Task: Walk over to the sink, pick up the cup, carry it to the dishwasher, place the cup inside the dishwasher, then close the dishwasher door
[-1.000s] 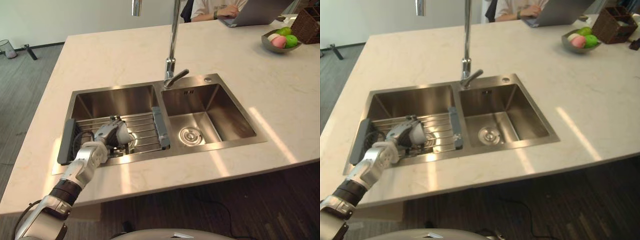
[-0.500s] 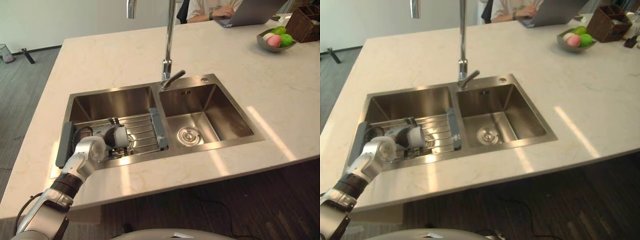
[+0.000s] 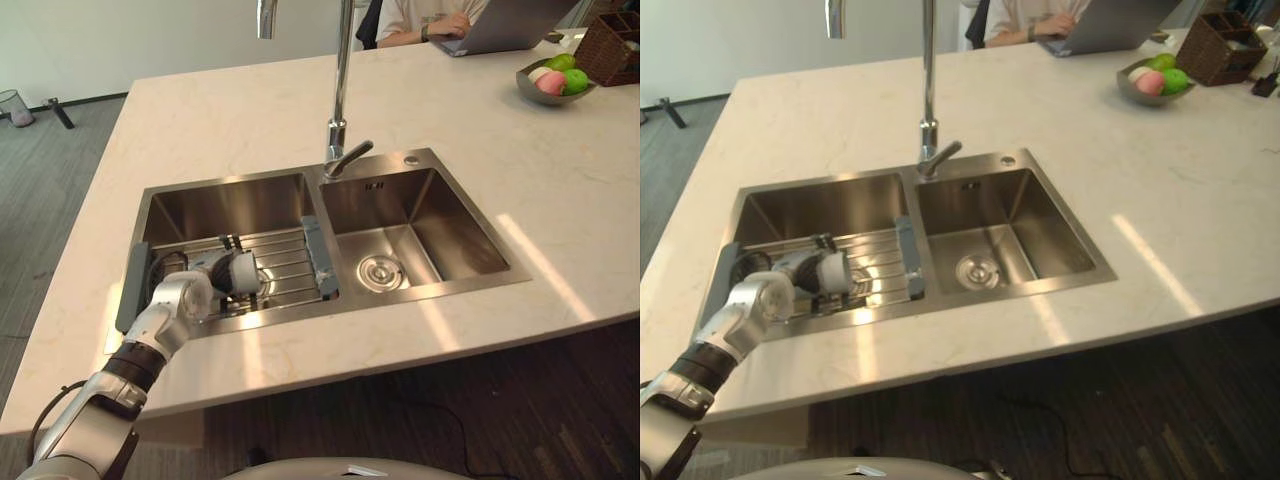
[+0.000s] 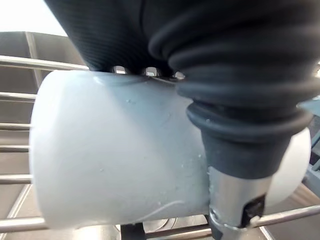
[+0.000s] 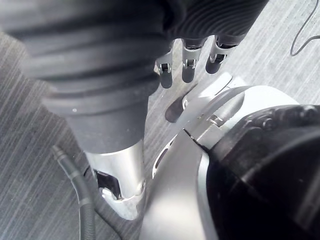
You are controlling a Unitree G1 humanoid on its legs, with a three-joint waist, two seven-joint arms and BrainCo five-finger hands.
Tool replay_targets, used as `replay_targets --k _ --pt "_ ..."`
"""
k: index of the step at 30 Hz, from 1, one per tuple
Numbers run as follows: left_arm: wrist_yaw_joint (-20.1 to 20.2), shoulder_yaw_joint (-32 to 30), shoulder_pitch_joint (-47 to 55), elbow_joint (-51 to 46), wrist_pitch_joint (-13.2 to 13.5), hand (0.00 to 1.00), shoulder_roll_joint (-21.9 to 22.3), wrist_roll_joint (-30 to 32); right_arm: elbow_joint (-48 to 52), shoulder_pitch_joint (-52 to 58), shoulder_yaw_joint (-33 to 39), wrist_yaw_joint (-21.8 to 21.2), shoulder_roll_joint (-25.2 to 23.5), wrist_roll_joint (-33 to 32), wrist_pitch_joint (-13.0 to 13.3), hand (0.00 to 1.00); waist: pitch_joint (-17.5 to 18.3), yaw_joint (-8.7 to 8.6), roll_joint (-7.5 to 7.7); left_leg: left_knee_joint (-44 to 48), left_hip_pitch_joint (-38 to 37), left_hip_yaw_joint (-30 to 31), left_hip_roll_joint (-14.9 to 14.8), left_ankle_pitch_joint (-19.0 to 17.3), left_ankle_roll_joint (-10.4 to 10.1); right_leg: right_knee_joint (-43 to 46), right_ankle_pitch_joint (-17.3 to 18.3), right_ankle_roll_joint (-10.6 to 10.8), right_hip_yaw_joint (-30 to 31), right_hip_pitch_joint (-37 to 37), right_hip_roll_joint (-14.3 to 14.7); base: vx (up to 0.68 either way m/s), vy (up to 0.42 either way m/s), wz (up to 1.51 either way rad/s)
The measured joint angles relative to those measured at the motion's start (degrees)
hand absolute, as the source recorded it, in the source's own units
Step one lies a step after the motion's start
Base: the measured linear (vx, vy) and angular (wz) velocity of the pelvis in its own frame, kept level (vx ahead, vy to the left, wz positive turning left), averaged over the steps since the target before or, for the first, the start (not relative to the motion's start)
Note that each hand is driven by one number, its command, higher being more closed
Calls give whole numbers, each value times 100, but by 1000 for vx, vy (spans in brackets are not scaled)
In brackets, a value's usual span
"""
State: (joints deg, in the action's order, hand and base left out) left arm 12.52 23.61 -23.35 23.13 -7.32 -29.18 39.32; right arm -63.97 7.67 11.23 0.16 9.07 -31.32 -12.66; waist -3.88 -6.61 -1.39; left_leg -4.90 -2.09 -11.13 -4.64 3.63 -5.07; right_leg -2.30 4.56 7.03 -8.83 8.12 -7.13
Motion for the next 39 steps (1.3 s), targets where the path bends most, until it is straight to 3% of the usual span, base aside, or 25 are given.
replay_targets --k 3,6,8,13,19,21,24,28,30,35,36,38,39 --pt "-570 70 252 -328 64 100 -235 -559 3 0 -76 0 -5 -102 0 0 -7 -6 -19 0 1 2 2 0 2 -2 1 2 -6 0 -4 0 0 0" --pt "-1134 -165 668 -1047 272 100 -366 -1141 5 10 -105 -2 -32 -111 -2 0 -122 47 61 3 35 30 3 2 3 -13 1 2 -65 -3 -6 0 0 5" --pt "-1403 -512 869 -1628 451 100 -427 -1470 4 80 -80 -4 -61 -167 2 0 -133 137 92 28 68 51 9 3 3 -11 1 2 -157 -13 -11 27 -14 10" --pt "-2164 -2152 1128 -3258 967 100 -702 -2243 -10 135 351 -128 -87 -199 -1 0 -120 480 36 37 93 219 11 21 -1 -10 4 -3 -479 79 11 33 -34 18" --pt "-2310 -2928 1537 -3744 1257 100 -711 -3616 -67 103 977 -300 -136 21 4 0 -74 800 -108 34 192 426 14 97 3 176 111 -62 -632 13 16 -40 -20 18" --pt "-2322 -3266 1671 -3912 1306 100 -510 -4323 -221 92 1117 -361 -133 51 9 0 -72 912 -111 31 307 555 13 180 11 207 121 -63 -763 -28 36 -94 -15 28" --pt "-2503 -3822 1932 -4060 1310 100 -297 -4853 -252 117 1264 -405 -135 334 16 0 -73 1064 -112 8 357 694 21 252 27 295 148 -49 -839 -27 46 -83 -4 24" --pt "-2811 -4600 2281 -4139 1339 100 -39 -5089 -286 116 1375 -521 -126 761 55 0 -73 1205 -125 35 511 1019 73 348 42 445 240 -39 -1151 -33 36 -84 -3 47" --pt "-2972 -5007 2624 -4211 1369 100 147 -5232 -313 124 1380 -531 -105 998 59 0 -82 1341 -141 39 620 1243 124 430 49 592 338 -14 -1401 -36 12 -37 -8 64" --pt "-2908 -5583 3282 -4217 1443 100 534 -5447 -461 101 1387 -546 2 1211 29 0 -148 1756 -259 39 783 1933 309 628 58 1217 782 6 -2064 -12 -112 -53 -40 80" --pt "-2824 -5731 3482 -4216 1468 100 616 -5489 -459 81 1449 -544 20 1340 12 0 -162 1836 -287 36 803 1897 329 602 177 1392 904 -6 -2219 17 -153 -100 -51 93" --pt "-2608 -5882 3749 -4192 1495 100 696 -5585 -476 49 1484 -538 21 1381 -14 0 -155 1854 -275 7 813 1332 305 355 625 1428 969 -5 -2559 162 -205 -83 -40 111" --pt "-2495 -5888 3809 -4117 1556 100 739 -5628 -507 36 1484 -538 12 1381 -31 0 -142 1849 -242 7 849 984 316 36 919 1310 937 -61 -2667 250 -225 -44 23 154"
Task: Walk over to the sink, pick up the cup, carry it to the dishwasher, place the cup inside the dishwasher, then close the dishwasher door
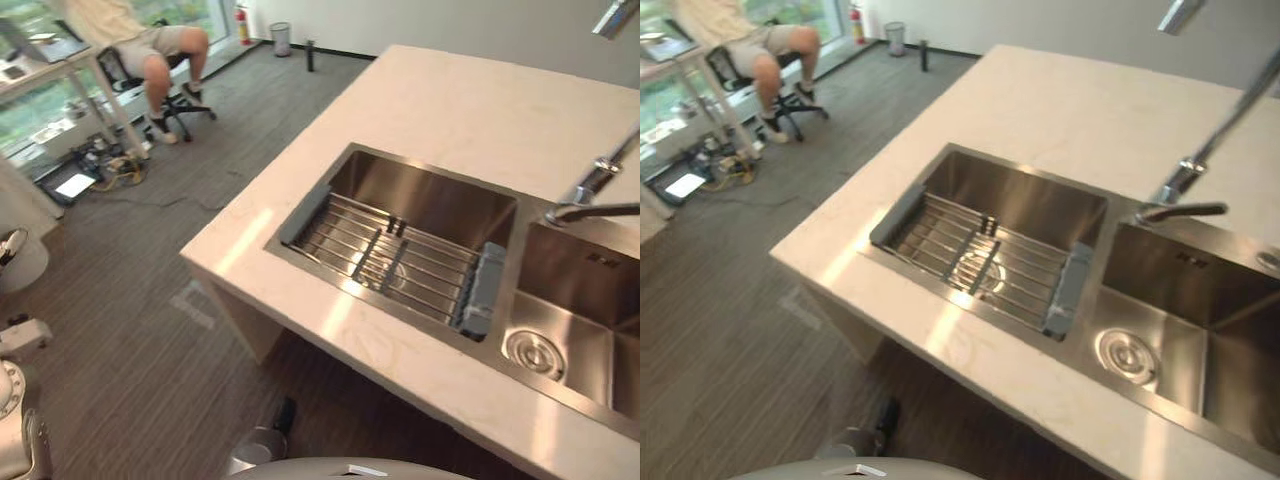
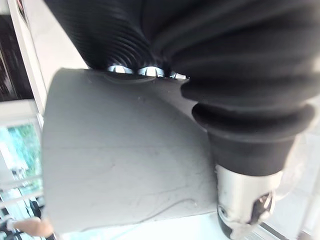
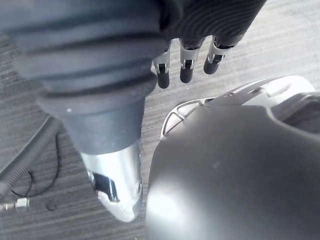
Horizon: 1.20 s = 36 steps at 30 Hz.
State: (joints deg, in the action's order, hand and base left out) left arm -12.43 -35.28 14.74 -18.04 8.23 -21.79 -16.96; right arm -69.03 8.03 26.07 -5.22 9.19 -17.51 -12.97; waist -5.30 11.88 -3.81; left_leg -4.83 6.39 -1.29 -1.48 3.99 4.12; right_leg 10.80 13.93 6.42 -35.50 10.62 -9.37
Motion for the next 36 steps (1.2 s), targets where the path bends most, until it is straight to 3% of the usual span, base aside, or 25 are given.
replay_targets --k 1,2,3,4,5,6,7,8,9,10,11,12,13,14,17,20,22,26,31,33,35,36 --pt "163 38 -22 175 156 100 134 -53 -95 -49 5 -17 -38 0 5 0 57 -18 185 733 499 -768 -79 -286 148 -67 -49 15 -372 -19 -184 -39 45 148" --pt "202 70 -24 202 194 100 200 -78 -101 -68 13 -30 -1 -4 7 0 76 7 94 1199 704 -1035 -174 -311 220 41 -31 -12 -545 -66 -195 -44 59 156" --pt "290 200 128 210 377 100 407 -101 -16 -110 152 -51 253 -28 -1 0 89 102 -371 1917 860 -1625 -483 -165 644 574 125 -161 -961 -106 -52 -21 18 123" --pt "314 339 113 290 506 100 506 -101 60 -53 146 -39 327 -44 -4 0 100 2 -565 1509 785 -1243 -401 38 262 689 351 -392 -937 -173 49 -122 -48 241" --pt "422 392 -50 300 629 100 854 -99 37 -28 183 -40 346 -78 35 0 252 -427 -594 376 704 -931 -161 668 415 -120 161 -1003 -593 -458 554 -169 -55 315" --pt "466 485 -474 381 712 100 1058 -99 46 -81 118 9 258 -131 37 0 157 -572 -385 1437 986 -2293 -355 -130 950 -24 -26 -331 -1210 -484 132 -153 -108 299" --pt "467 623 -498 427 782 100 1090 -116 78 -179 35 54 214 -207 -3 0 -18 -545 -93 2397 641 -3419 -815 -344 869 315 2 -403 -1399 -469 -352 -27 -54 185" --pt "498 738 -483 448 780 100 1094 -116 100 -137 -75 54 202 -297 1 0 -15 -590 59 2653 392 -3824 -1034 -326 825 458 -4 -414 -1500 -454 -540 49 -35 111" --pt "558 1208 -510 407 771 100 1089 -88 213 64 -314 79 271 -364 -13 0 115 -624 45 2760 -156 -4232 -1456 226 789 853 1 -457 -1705 -402 -842 46 59 106" --pt "573 1477 -571 346 755 100 1099 -68 307 149 -361 89 372 -363 -27 0 133 -676 -44 2621 -369 -4163 -1533 666 793 1464 103 -604 -1763 -517 -1130 -4 168 125" --pt "617 1789 -781 288 704 100 1238 36 311 88 -214 82 541 -480 -5 0 73 -816 -274 2277 -317 -3712 -1560 736 629 2063 405 -584 -1662 -1011 -1358 -101 208 54" --pt "634 1736 -952 192 599 100 1218 143 301 -117 -295 108 491 -452 -58 0 95 -781 -298 2124 -308 -3597 -1508 488 126 915 74 -723 -1533 -1357 -999 -149 196 46" --pt "678 1867 -1152 105 392 100 1094 380 345 -161 -439 166 413 -371 -133 0 93 -893 -261 2382 -244 -3475 -1568 63 -195 749 -632 -798 -1620 -1463 -1011 -111 87 2" --pt "703 1912 -1190 86 353 100 1092 421 346 -161 -445 166 417 -309 -151 0 92 -923 -255 2365 -271 -3468 -1552 63 -251 741 -642 -791 -1624 -1456 -1018 -32 64 24" --pt "908 2292 -1186 -96 -70 100 1106 491 362 -8 -436 165 495 -216 -239 0 90 -1039 -256 1434 -777 -3618 -1065 78 -697 556 -973 -659 -1845 -1156 -1136 27 141 29" --pt "984 2517 -1214 -288 -120 100 935 383 630 195 -478 296 327 -482 -239 0 119 -1090 -304 479 -1117 -3876 -704 57 -720 438 -1175 -488 -2281 -876 -1157 -51 260 83" --pt "841 2531 -1175 -339 -162 100 759 88 717 175 -522 478 211 -793 -230 0 46 -972 -193 38 -1138 -3638 -529 20 -779 322 -1406 -474 -2363 -867 -1133 -109 232 46" --pt "605 2575 -937 -318 -162 100 812 -255 649 211 -505 537 -47 -1012 -204 0 21 -867 17 38 -1153 -3487 -297 -16 -727 -71 -1814 -510 -2143 -711 -1182 -91 128 24" --pt "525 2749 -818 -318 -91 100 1077 -326 514 255 -452 444 -100 -906 96 0 -1 -820 -22 -1 -1129 -3177 -128 -51 -636 -246 -1973 -488 -1818 -531 -1246 -93 43 29" --pt "488 2780 -818 -321 -5 100 1151 -325 514 266 -457 435 -130 -751 216 0 -18 -861 -30 -5 -1035 -2905 -111 0 -571 -373 -1755 -566 -1084 -463 -1131 -124 0 58" --pt "408 2882 -819 -320 78 100 1166 -326 526 257 -488 395 -132 -574 217 0 -90 -919 -48 -14 -937 -2580 -129 108 -620 -442 -1294 -279 -284 -559 -853 -94 -62 89" --pt "389 2966 -816 -320 85 100 1171 -318 523 261 -529 360 -130 -460 214 0 -117 -978 -9 -17 -899 -2342 -139 232 -636 -424 -1141 -241 259 -667 -674 -91 -108 122"
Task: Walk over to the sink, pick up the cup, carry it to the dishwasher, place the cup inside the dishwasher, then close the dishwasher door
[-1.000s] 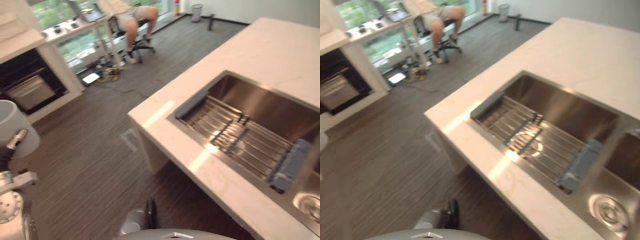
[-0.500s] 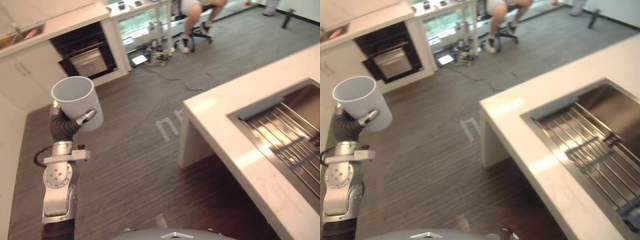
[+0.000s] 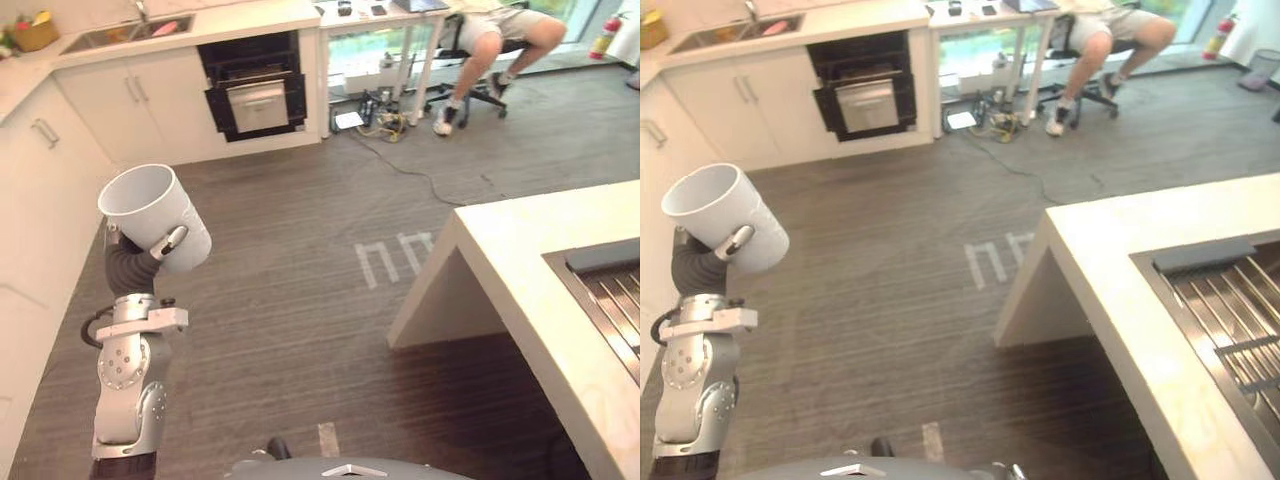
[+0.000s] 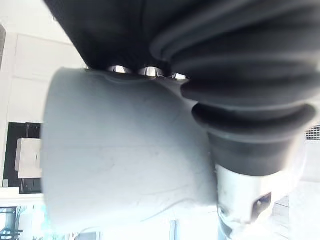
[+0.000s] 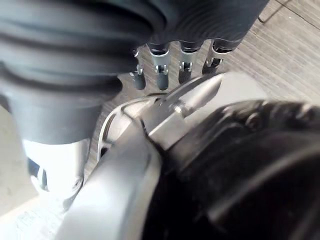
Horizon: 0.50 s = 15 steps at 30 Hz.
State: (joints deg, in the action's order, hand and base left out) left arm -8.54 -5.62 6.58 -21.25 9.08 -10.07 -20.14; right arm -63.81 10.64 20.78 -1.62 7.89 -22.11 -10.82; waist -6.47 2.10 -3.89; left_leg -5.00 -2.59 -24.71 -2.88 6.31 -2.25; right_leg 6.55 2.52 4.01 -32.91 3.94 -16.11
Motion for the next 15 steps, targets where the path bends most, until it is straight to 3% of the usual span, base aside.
replay_targets --k 3,5,6,15 --pt "-80 286 0 3 15 100 -2 29 -9 92 -83 -109 -3 187 -13 0 9 -94 74 0 42 564 30 137 60 4 79 29 1127 44 399 -44 -71 99" --pt "-106 591 -27 150 68 100 -15 112 -3 163 -257 -207 0 228 -23 0 15 -124 152 0 67 927 44 208 88 -2 180 101 1295 198 554 5 -71 84" --pt "-254 875 -118 863 -32 100 -116 173 -7 -42 -891 -603 -87 226 -216 0 181 -224 720 -2 -52 1237 -50 152 -30 -341 301 89 916 638 752 15 -36 21" --pt "-172 843 -180 1179 -42 100 -112 -43 24 -51 -890 -603 -67 162 -338 0 198 -230 660 -2 -52 1231 -39 144 -32 -356 309 76 941 632 799 0 0 0"
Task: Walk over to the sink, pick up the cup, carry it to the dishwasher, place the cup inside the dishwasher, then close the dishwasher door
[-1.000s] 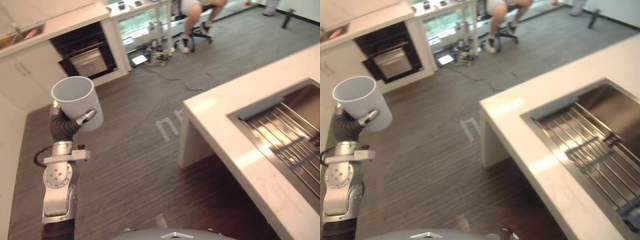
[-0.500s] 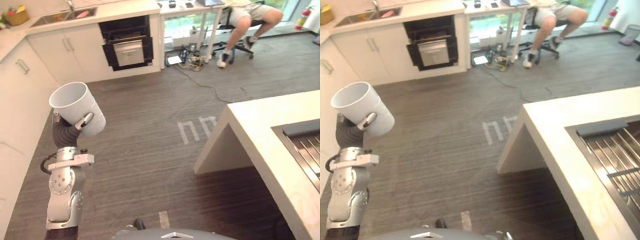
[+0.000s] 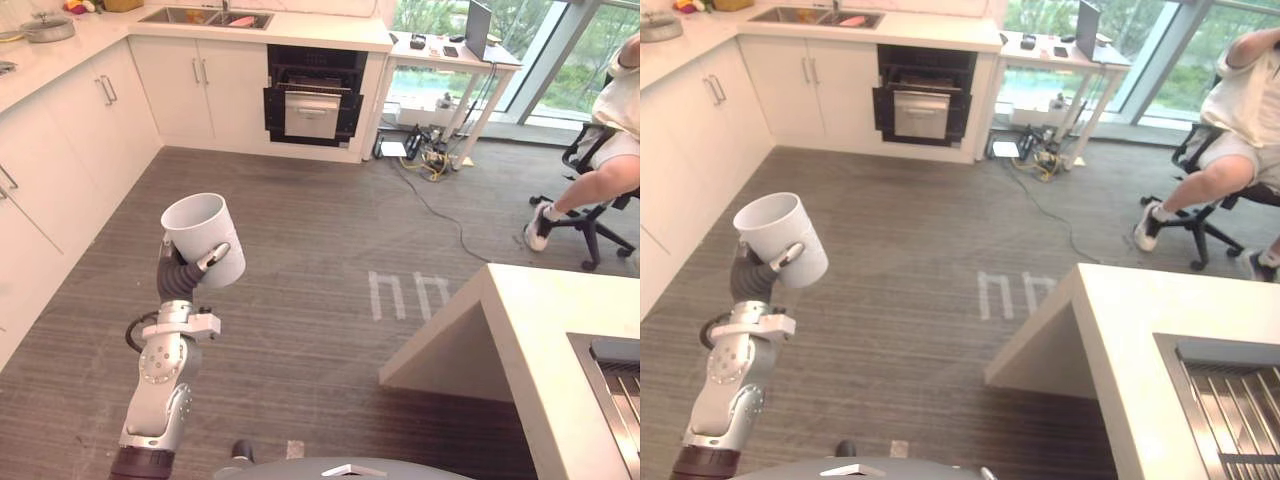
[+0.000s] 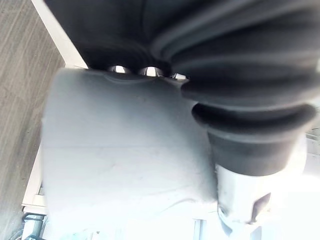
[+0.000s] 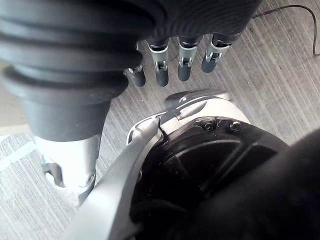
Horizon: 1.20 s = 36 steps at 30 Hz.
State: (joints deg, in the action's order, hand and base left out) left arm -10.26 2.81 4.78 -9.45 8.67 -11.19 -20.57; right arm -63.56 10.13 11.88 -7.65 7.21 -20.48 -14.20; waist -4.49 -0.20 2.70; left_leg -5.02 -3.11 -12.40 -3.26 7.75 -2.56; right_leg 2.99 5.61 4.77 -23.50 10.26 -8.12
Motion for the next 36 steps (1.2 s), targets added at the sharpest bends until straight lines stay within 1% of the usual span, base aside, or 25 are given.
replay_targets --k 6,10,12,14,15,16,17,18,19,20,21,22,23,24,25,26,27,28,29,30,32,33,34,35,36 --pt "198 -28 -141 589 -38 100 164 -527 262 -8 -59 41 21 -163 -242 0 66 -40 -99 0 0 -21 -3 -19 -16 -16 10 -19 29 -5 20 0 0 0" --pt "304 -35 -155 676 -200 100 217 -690 408 -14 -97 268 28 -179 -458 0 77 -32 -97 1 -9 -23 -6 -21 -20 19 17 -37 25 2 25 0 0 0" --pt "312 -38 -155 678 -233 100 217 -691 410 -27 -74 331 25 -158 -449 0 77 -15 -98 1 -12 -16 -5 -25 -23 31 29 -57 16 5 22 0 0 0" --pt "319 -40 -155 682 -270 100 217 -691 411 -22 19 342 13 -100 -335 0 70 11 -110 1 -50 -4 17 -71 17 197 120 -139 10 -23 -49 0 0 0" --pt "321 -39 -154 681 -287 100 220 -691 405 -5 29 350 16 -54 -291 0 72 11 -107 1 -62 -2 38 -95 27 339 193 -157 8 -59 -116 -10 59 8" --pt "333 -24 -156 657 -309 100 237 -691 415 -2 51 377 12 9 -139 0 86 16 -69 1 -91 1 150 -154 11 740 442 -198 -37 -197 -321 -3 108 20" --pt "358 26 -156 643 -321 100 239 -691 421 42 57 429 -8 10 19 0 82 26 21 8 -119 148 361 -247 89 1091 640 -277 -99 -242 -580 35 151 25" --pt "361 72 -157 617 -344 100 254 -691 426 111 59 450 10 0 112 0 86 27 30 4 -199 300 539 -378 163 1486 728 -374 -77 -247 -744 73 152 29" --pt "354 68 -174 597 -359 100 325 -690 472 145 77 461 71 -59 243 0 66 30 -39 9 -299 484 650 -380 393 2535 684 -527 104 -638 -1000 78 144 37" --pt "350 74 -207 596 -367 100 348 -690 608 156 76 459 62 -84 329 0 59 -2 -26 10 -375 549 747 -404 451 3347 485 -868 339 -959 -1175 84 155 54" --pt "348 71 -219 587 -369 100 353 -690 660 212 67 454 26 -127 404 0 48 -45 10 17 -480 664 790 -450 572 4010 94 -1285 588 -1260 -1272 91 145 56" --pt "345 69 -219 578 -369 100 362 -690 660 218 62 448 17 -169 441 0 25 -62 9 44 -560 736 777 -486 689 4388 -210 -1260 768 -1450 -1288 186 112 53" --pt "339 -11 -224 566 -359 100 434 -688 648 188 57 432 -32 -175 525 0 -17 -63 -43 47 -735 896 725 -564 894 4816 241 -737 1129 -1721 -1115 189 62 49" --pt "314 -107 -246 572 -342 100 454 -683 674 192 48 393 -106 -172 575 0 -39 -73 8 48 -797 1024 646 -616 969 4644 643 -550 1280 -1924 -766 181 42 51" --pt "315 -109 -276 576 -329 100 430 -681 675 198 51 384 -153 -172 588 0 -61 -88 43 82 -802 1098 623 -640 999 4417 738 -469 1319 -2031 -596 144 35 63" --pt "318 -102 -392 582 -322 100 405 -667 678 192 71 377 -257 -169 621 0 -189 -108 117 358 -703 1244 607 -809 1078 3679 743 -344 1378 -2192 -313 144 9 56" --pt "318 -92 -415 581 -324 100 402 -660 685 199 189 293 -279 -154 677 0 -267 -103 90 535 -663 1290 582 -969 1081 2475 471 -154 1538 -2281 3 146 -5 46" --pt "318 -68 -415 579 -331 100 402 -660 694 203 198 277 -280 -144 701 0 -278 -105 73 604 -649 1305 578 -1051 1083 1753 240 -82 1664 -2275 130 171 -35 30" --pt "327 -14 -420 552 -337 100 393 -661 691 279 204 268 -307 -85 777 0 -282 -131 65 705 -649 1356 626 -1202 1094 640 -118 69 1819 -2251 236 179 -46 35" --pt "349 1 -409 532 -357 100 401 -682 679 382 277 268 -363 26 771 0 -287 -141 60 778 -773 1384 669 -1374 1121 356 -248 76 1867 -2318 238 285 -83 36" --pt "365 56 -328 359 -387 100 474 -688 691 533 298 271 -392 60 725 0 -285 -159 54 949 -1013 1389 671 -1721 1091 531 -309 -45 1855 -2289 257 419 -127 33" --pt "427 104 -329 218 -389 100 486 -687 688 631 311 273 -431 56 620 0 -263 -130 84 1137 -1097 1446 671 -2000 1044 700 -341 -189 1928 -2230 271 457 -142 34" --pt "466 151 -329 147 -398 100 480 -683 686 676 352 269 -477 57 589 0 -238 -116 94 1237 -1105 1504 671 -2136 997 773 -322 -273 2028 -2198 292 507 -168 36" --pt "528 267 -330 63 -408 100 487 -680 654 736 532 267 -561 53 533 0 -178 -81 55 1426 -1100 1595 611 -2419 916 942 -471 -330 2142 -2178 367 528 -189 48" --pt "547 441 -330 61 -460 100 498 -671 642 818 695 259 -583 41 530 0 -75 -146 -19 1525 -1114 1746 434 -2647 788 1356 -466 -307 2065 -2267 488 652 -248 68"
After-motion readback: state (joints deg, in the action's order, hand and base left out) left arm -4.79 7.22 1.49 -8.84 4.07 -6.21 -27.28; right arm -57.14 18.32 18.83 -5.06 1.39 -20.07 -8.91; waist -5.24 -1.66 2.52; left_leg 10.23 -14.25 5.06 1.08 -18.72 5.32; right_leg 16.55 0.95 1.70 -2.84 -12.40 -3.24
